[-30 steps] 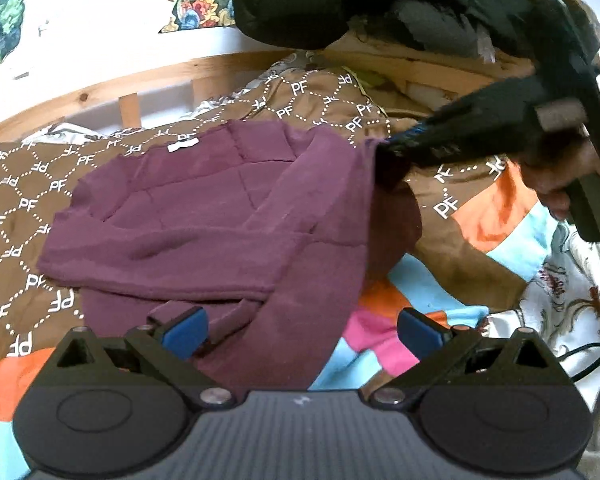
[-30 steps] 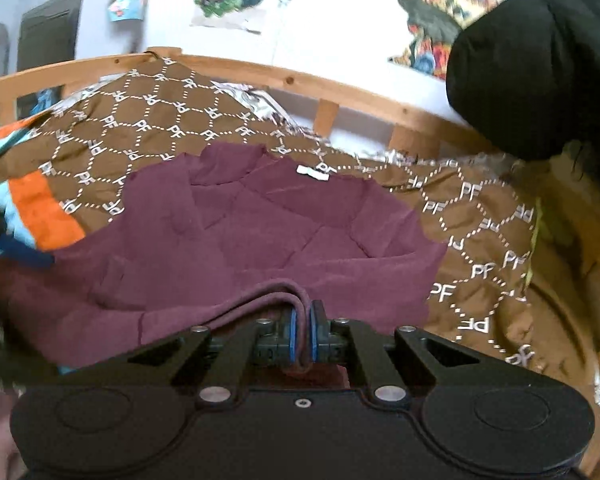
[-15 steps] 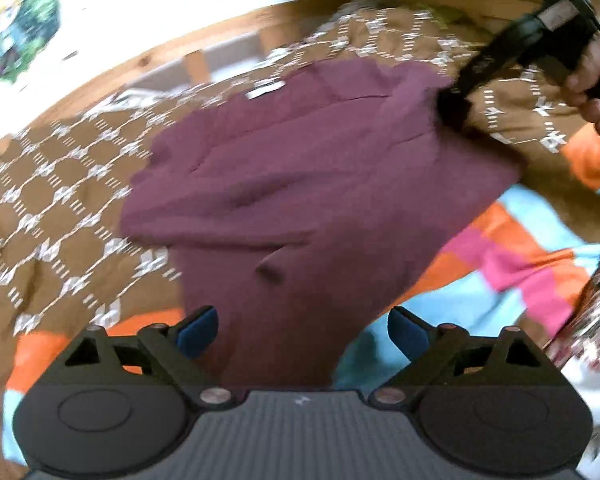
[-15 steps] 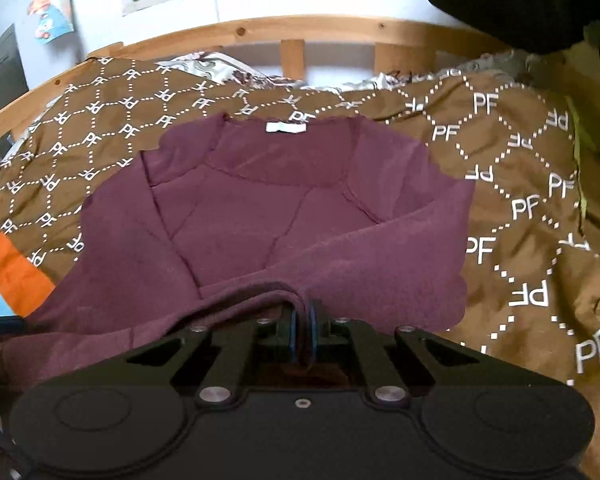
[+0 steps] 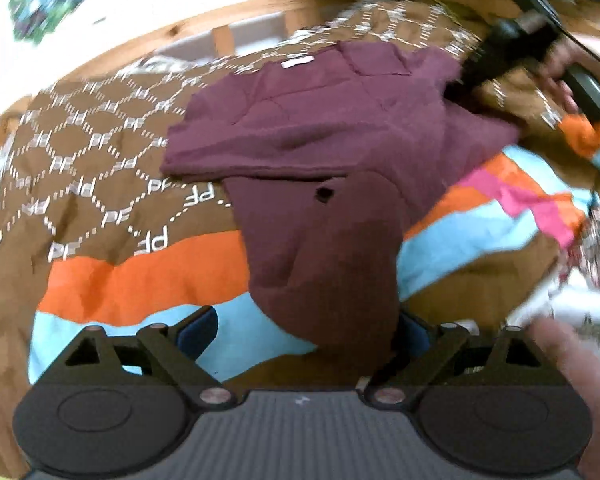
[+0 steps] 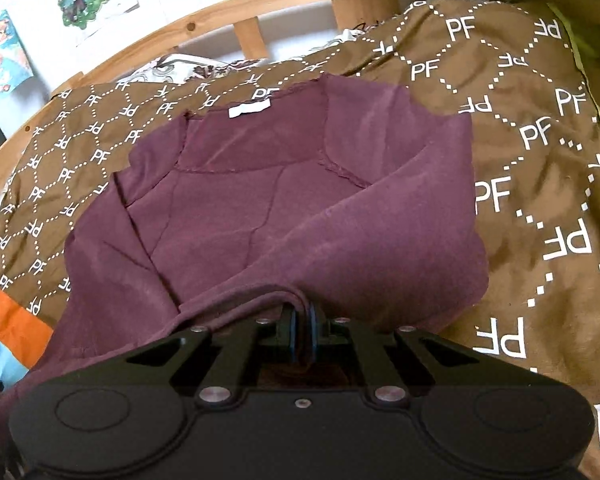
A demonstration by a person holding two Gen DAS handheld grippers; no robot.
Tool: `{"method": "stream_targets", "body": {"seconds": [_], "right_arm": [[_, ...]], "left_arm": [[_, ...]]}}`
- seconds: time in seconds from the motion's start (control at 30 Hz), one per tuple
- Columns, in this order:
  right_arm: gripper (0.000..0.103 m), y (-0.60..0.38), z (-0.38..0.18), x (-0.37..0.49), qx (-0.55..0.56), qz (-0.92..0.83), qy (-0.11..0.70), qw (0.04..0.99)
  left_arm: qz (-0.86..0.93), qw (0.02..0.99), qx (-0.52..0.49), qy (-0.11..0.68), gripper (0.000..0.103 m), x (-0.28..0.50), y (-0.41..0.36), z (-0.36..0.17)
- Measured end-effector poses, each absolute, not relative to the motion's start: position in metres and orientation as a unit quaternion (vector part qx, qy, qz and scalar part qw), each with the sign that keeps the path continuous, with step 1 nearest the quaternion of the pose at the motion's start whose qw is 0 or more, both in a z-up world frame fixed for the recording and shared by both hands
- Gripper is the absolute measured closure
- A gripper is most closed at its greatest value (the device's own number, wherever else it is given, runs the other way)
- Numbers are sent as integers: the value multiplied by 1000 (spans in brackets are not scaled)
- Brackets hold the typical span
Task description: Fold small clothes
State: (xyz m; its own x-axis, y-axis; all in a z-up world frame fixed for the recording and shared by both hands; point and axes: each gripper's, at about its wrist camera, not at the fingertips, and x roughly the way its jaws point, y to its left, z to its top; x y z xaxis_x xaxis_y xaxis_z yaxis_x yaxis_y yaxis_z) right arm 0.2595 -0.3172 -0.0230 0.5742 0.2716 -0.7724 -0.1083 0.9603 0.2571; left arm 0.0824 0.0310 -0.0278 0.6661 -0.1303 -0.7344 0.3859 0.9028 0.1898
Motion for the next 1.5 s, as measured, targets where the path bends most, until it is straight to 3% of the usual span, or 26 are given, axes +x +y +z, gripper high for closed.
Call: {"method": "stream_targets", "body": {"seconds": [0.83,0.97,1.03,1.17,1.3,1.5], "right_arm": [[93,-307,-17,247,52,94,430,897],[85,-310,-15,243,52,101,422,899],[83,-313,-12,238,57,116,408,904],[45,-320,-7,223,52,153,377,912],[41,-321,-13,217,18,163,383,909],[43,-322,-25,225,26,141,380,914]], "left_arm": [[-183,877,302,326,8,72,55,-26],[-218,881,289,303,9,79,40,-27],[-233,886,270,297,14,82,36,-27],[-250,900,208,289,41,87,38,-18],[-243,917,140,284,70,95,46,-5],[-204,926,38,317,92,123,63,3]]}}
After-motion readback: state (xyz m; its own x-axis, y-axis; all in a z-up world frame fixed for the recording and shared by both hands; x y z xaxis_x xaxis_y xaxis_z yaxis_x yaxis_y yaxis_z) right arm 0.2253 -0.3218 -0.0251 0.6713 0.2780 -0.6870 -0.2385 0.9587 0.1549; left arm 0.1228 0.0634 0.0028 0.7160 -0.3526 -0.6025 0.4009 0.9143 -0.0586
